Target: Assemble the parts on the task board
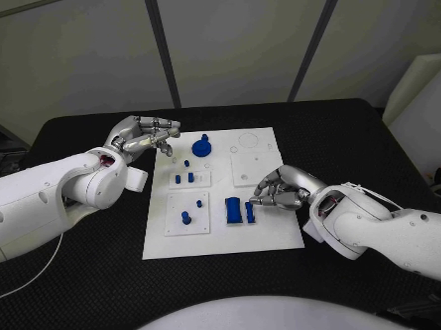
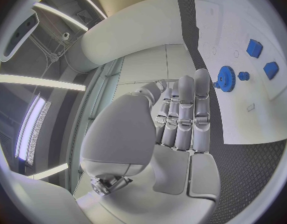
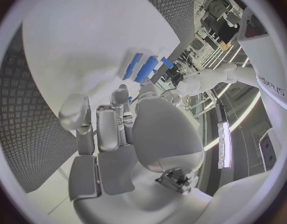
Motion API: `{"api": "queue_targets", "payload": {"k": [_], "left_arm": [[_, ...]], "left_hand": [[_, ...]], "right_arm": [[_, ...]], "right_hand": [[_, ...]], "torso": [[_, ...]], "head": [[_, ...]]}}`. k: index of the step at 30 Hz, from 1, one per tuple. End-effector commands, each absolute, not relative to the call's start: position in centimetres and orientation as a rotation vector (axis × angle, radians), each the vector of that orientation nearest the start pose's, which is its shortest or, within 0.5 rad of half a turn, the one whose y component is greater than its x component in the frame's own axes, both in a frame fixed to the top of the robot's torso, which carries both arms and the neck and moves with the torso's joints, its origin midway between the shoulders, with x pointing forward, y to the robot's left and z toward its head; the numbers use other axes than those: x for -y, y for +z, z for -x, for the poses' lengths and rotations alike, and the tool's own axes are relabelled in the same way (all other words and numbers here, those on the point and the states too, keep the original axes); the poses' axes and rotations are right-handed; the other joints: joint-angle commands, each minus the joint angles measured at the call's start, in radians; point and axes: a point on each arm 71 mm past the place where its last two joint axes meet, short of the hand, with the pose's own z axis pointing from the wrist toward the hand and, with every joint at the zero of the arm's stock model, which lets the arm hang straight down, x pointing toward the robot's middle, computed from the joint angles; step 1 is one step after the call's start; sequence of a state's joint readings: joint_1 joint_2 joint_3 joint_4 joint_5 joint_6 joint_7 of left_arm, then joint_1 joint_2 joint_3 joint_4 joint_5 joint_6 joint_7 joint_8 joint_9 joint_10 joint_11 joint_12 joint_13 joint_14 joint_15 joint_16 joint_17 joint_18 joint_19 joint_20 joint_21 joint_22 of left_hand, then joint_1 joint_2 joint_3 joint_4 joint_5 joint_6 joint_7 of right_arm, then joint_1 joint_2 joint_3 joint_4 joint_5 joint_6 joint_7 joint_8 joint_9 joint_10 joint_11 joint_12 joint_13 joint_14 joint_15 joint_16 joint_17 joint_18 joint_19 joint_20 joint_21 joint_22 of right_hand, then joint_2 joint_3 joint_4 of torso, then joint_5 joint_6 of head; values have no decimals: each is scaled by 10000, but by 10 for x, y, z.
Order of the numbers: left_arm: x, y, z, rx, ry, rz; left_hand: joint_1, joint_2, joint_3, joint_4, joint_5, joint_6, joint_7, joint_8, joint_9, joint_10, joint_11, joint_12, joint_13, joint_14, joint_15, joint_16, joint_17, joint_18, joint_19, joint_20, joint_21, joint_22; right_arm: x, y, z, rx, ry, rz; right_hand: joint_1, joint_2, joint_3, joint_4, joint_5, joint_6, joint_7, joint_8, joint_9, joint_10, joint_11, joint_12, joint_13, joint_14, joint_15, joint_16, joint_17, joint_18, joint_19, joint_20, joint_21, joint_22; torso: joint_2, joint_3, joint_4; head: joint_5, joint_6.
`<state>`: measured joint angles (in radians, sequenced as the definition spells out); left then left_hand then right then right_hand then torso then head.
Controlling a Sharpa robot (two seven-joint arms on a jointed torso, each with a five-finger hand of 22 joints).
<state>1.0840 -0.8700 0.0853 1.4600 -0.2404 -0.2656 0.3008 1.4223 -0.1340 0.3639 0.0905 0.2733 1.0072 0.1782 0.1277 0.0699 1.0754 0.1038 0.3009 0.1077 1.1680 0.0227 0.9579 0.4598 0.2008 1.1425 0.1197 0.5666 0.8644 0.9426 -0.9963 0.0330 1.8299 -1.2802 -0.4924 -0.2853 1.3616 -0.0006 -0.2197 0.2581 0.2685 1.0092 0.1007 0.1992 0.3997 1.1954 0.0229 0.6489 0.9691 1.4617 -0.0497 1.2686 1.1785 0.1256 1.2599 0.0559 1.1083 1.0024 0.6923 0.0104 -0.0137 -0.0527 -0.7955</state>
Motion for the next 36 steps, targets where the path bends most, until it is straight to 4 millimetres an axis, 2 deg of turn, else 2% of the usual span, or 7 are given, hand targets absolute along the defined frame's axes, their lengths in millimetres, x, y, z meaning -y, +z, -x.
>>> {"api": "queue_targets", "payload": {"k": [1,7,12,17,26,27,36], "left_arm": [[-241,-197,-498,-14378,-14779,10862],[-248,-202,-509,-13575,-14912,11755],[-252,-208,-522,-12706,-14864,12255],[-252,-216,-535,-12004,-14424,12573],[-251,-228,-547,-11197,-13469,12992],[-248,-230,-545,-12016,-13722,12881],[-237,-230,-532,-12061,-13437,12740]], "left_hand": [[-165,-40,-192,50,-58,-76,-14,8,9,-122,18,63,18,-476,61,-370,-210,-190,-371,51,-332,-189],[-352,-89,-655,319,-81,-271,50,-60,-10,-397,265,-213,-213,-1813,418,-2986,-1602,-235,-2103,457,-2217,-1497],[-282,11,-899,524,-58,-318,-74,-173,-14,-238,387,-794,-437,-2305,922,-5438,-2636,-261,-3499,1076,-4013,-3029],[-277,74,-1318,611,-98,-539,-234,-452,-48,-617,783,-1564,-447,-3069,1406,-7021,-3320,-199,-4665,1621,-5035,-4064],[-268,480,-2534,640,-74,-1260,-241,-652,-55,-1823,631,-2414,-459,-3636,1458,-8675,-3970,-380,-7077,1729,-5159,-6149],[-4458,1340,-2809,180,-852,-3846,-706,-1277,-699,-4430,135,-3009,-1077,-6000,936,-9579,-4598,-713,-8363,855,-5666,-6859],[-7076,1340,-3639,-127,-1367,-5567,-990,-1277,-699,-6196,-195,-3009,-1077,-7569,634,-9579,-4598,-991,-9167,277,-5666,-7372]], "right_arm": [[207,-232,-414,-16650,10565,-5061],[221,-238,-458,-15733,11923,-7225],[227,-242,-496,-14677,12461,-8599],[228,-251,-520,-14079,12609,-9314],[224,-261,-539,-13742,12783,-9754],[225,-264,-537,-14074,11922,-9525],[219,-256,-528,-13617,12126,-9890]], "right_hand": [[891,228,145,-227,46,-257,310,-345,-182,-817,284,-1353,-1081,1091,420,3022,3923,579,-1520,199,-2841,-2903],[2181,512,291,-363,-713,-556,652,-948,-699,-1663,746,-4022,-3852,690,932,2660,3618,553,-2712,829,-5636,-4853],[2692,745,272,-184,-943,-247,796,-1404,-1429,-768,905,-5530,-6642,-2590,1170,-1705,1294,637,-3031,1345,-8360,-6945],[2685,815,247,-144,-936,-335,742,-1356,-1891,-844,1002,-5856,-7722,-3352,1242,-3758,774,594,-2701,1415,-9168,-7680],[2305,878,248,-434,-905,-520,764,-1357,-2683,-1094,1138,-5858,-8975,-4221,1321,-7844,81,611,-2296,1600,-10199,-8675],[-2411,6,837,-1037,-1452,-3345,243,-1992,-3034,-4301,735,-6489,-9691,-7355,497,-9135,-3473,-58,-5436,954,-11083,-9035],[-5446,6,1238,-1454,-1769,-5163,-86,-1992,-3997,-6365,475,-6489,-9691,-9250,497,-10238,-5683,-228,-7284,545,-11083,-10024]], "torso": [[-243,-83,-87],[-519,-154,-191],[-705,-176,-282],[-874,-175,-299],[-985,-97,-288],[-918,-135,-286],[-1246,-117,-39]], "head": [[21,172],[86,530],[182,835],[256,1094],[442,1269],[377,1241],[465,1657]]}}
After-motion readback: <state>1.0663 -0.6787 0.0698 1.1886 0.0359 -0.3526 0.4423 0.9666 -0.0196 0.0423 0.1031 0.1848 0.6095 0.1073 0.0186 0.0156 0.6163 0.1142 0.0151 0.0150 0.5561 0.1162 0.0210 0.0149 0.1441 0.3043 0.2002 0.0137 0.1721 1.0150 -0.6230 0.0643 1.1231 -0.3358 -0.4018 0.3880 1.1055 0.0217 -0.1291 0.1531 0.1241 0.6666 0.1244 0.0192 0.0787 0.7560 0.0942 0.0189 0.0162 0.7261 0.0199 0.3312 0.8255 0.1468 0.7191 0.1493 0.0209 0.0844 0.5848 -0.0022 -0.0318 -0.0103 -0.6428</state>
